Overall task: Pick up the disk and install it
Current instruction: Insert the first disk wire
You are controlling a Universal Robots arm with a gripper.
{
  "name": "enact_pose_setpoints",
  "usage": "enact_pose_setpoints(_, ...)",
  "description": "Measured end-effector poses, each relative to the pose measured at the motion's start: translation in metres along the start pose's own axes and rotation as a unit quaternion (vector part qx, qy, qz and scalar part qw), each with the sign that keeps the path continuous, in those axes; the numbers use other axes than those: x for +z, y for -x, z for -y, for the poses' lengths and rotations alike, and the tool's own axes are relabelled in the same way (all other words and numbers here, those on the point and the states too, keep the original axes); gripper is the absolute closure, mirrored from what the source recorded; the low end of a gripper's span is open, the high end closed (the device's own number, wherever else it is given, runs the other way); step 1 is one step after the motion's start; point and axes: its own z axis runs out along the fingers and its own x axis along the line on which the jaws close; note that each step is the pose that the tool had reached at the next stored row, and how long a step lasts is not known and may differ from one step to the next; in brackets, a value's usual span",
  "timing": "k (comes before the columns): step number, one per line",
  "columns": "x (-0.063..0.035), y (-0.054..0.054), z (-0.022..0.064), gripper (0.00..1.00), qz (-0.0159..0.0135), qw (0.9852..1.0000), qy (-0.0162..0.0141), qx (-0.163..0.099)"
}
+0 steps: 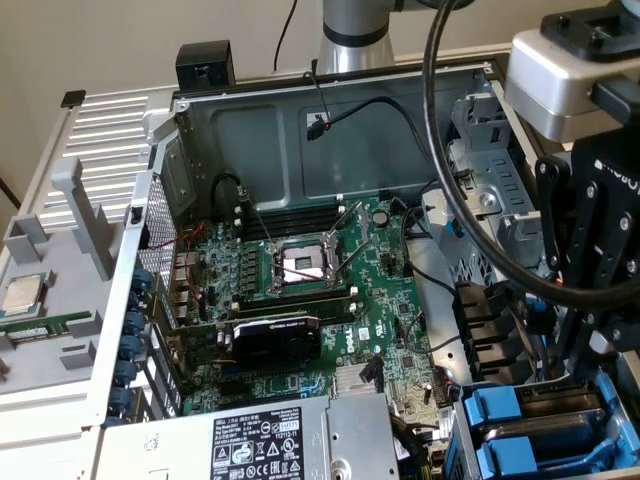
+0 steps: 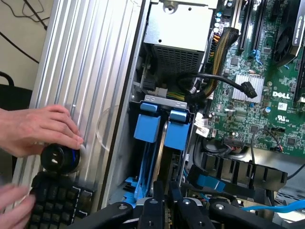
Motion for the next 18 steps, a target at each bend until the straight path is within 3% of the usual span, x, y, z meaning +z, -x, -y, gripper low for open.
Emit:
enact_pose_setpoints(10,0.0000,0.0007,-0.0008,0.83,0.0006,1.0000,0.0005,0.007)
enact_pose_setpoints(18,0.0004,0.0008,-0.0010,0.83,0.0088,0.9986,0.0059,0.052)
